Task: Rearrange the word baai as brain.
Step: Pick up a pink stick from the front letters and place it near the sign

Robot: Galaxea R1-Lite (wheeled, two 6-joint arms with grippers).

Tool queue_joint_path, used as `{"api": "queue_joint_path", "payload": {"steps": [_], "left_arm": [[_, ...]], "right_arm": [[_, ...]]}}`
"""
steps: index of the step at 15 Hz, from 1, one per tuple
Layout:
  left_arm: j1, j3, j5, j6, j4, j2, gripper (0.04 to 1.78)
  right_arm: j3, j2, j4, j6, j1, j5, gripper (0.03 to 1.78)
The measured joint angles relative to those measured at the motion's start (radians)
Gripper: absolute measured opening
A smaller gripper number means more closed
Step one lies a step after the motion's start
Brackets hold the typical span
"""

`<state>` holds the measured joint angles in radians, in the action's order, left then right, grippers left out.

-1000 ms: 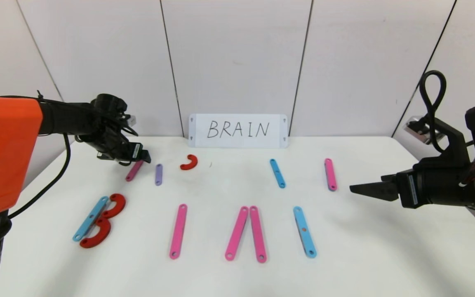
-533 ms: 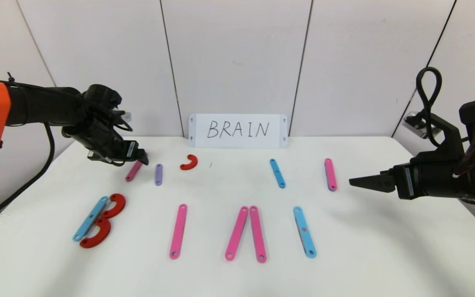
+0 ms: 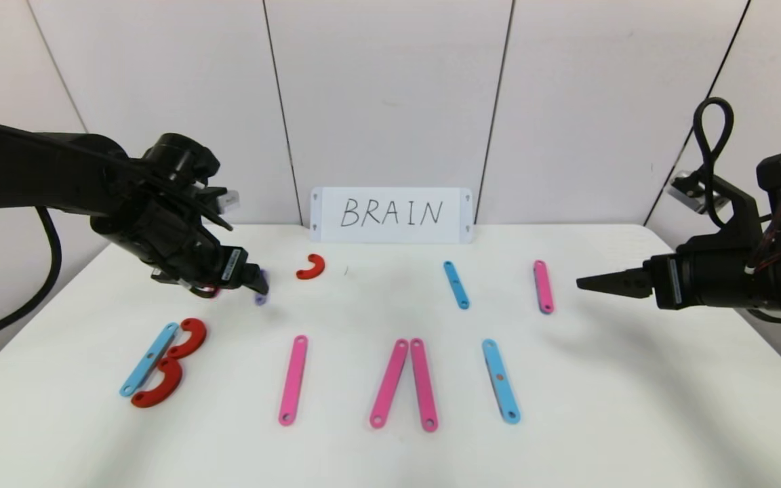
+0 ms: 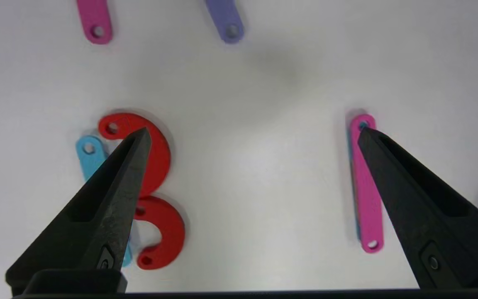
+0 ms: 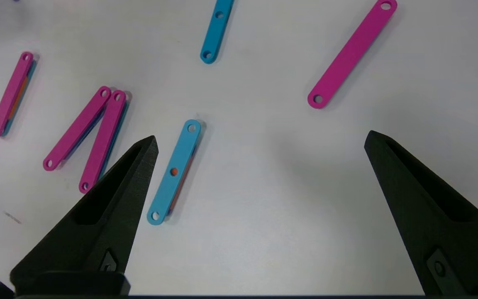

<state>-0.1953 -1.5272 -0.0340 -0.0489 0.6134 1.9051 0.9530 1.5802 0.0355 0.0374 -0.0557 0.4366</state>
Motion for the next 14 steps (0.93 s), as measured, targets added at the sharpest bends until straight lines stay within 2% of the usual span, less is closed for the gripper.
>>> {"api": "queue_joint_path", "payload": {"steps": [4,8,14], "left_arm": [[-0.118,0.077,0.014,-0.149,0.005,-0.061,1.74],[-0.22,0.143,0.093,-0.268,-0.006,-0.066,1.74],[-0.29,0.158,0.162,-0.396,-0.018,0.021,1.74]], "right_arm": [[-0.008,0.006,0.0,0.004,0.002,0.001,1.74],[-0.017,0.008,-0.001,0.007,0.0,0.0,1.74],[-0.024,0.008,-0.001,0.008,-0.004,-0.002,1.74]]}}
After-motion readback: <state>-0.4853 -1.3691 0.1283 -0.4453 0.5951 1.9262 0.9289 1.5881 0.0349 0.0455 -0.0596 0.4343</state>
